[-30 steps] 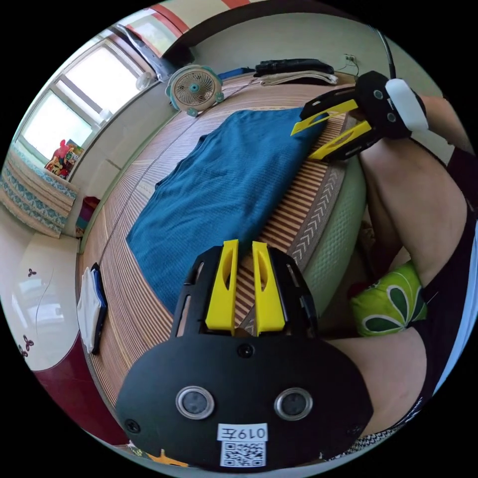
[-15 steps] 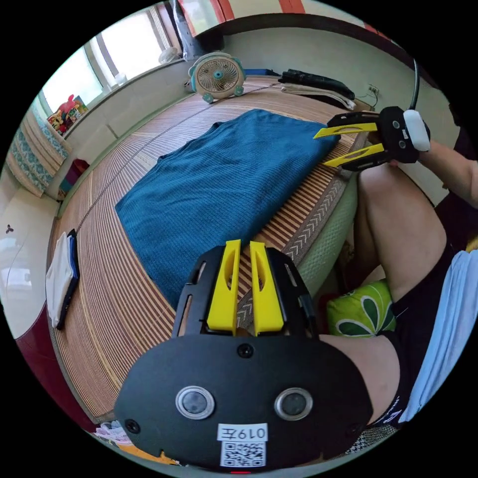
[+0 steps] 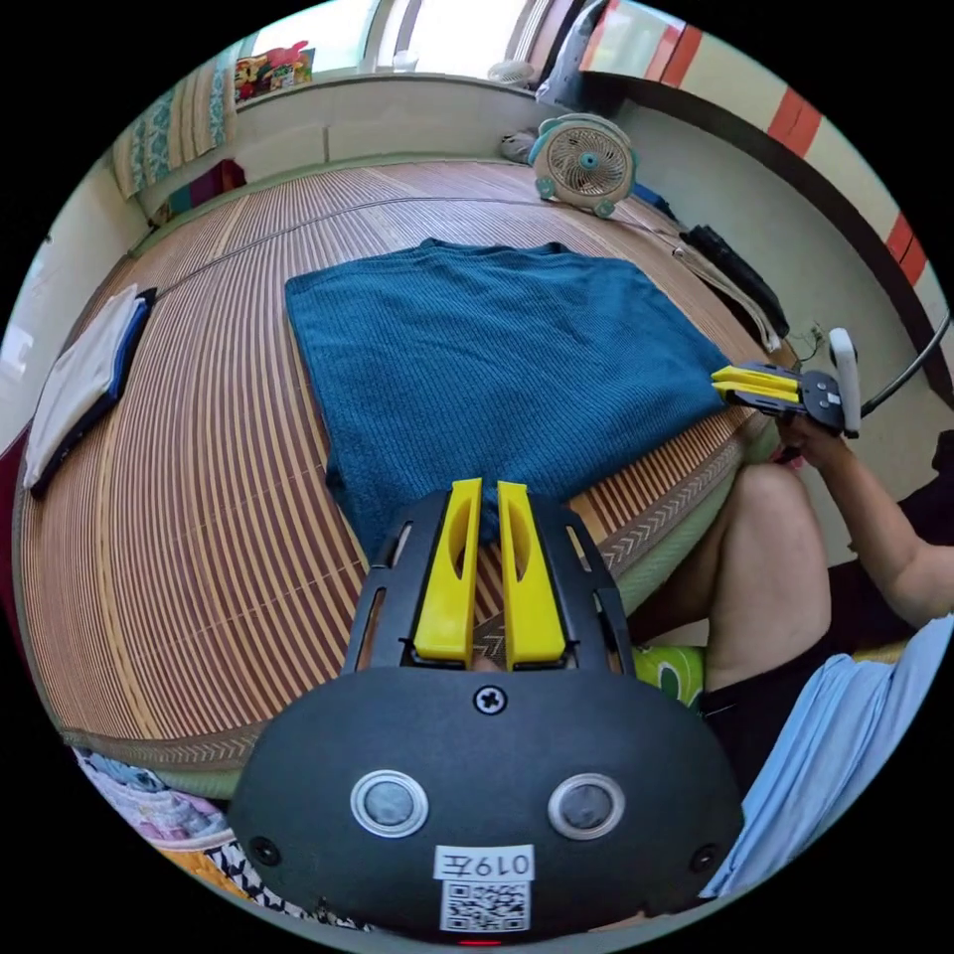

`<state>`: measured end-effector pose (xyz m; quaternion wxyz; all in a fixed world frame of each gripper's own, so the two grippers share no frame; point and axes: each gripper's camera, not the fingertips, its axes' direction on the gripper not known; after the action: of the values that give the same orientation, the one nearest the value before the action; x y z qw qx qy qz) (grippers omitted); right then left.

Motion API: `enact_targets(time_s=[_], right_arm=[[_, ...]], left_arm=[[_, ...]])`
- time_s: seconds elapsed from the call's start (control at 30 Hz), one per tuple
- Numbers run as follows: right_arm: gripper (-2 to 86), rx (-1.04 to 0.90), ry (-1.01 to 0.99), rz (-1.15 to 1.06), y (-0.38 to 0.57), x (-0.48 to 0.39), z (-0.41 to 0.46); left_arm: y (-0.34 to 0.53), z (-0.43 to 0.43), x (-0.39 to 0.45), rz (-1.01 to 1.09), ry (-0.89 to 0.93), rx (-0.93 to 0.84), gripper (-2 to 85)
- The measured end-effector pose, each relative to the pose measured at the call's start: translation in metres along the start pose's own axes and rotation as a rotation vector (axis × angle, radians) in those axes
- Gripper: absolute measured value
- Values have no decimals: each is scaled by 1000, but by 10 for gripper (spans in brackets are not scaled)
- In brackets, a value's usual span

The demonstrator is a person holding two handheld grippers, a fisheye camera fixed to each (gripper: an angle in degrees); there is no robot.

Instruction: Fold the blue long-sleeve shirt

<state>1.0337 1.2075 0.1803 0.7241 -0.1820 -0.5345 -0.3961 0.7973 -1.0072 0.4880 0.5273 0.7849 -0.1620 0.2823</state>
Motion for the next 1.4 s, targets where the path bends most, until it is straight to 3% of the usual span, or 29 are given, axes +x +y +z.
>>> enact_targets(time_s=[0.2, 0.43, 0.63, 0.83, 1.03, 1.17, 1.4], right_arm=[[40, -26, 30, -5, -13, 37, 4], [1, -93, 243, -167, -21, 41, 11], [-4, -45, 170, -89, -8, 111, -1], [16, -9, 200, -56, 6, 165, -14], [51, 167, -35, 141, 46, 297, -77], [68, 253, -267, 331, 84, 418, -111], [79, 149, -463, 365, 126, 512, -70]], left_arm=[[-1, -10, -12, 16, -48, 0, 7], [-1, -19, -12, 124, -172, -22, 5], [2, -23, -9, 229, -296, -56, 7], [6, -37, -45, 177, -247, -56, 8], [18, -79, -95, 109, -149, 87, 8], [36, -116, -153, -70, -52, 232, 10], [80, -125, -231, -276, 112, 210, 15]])
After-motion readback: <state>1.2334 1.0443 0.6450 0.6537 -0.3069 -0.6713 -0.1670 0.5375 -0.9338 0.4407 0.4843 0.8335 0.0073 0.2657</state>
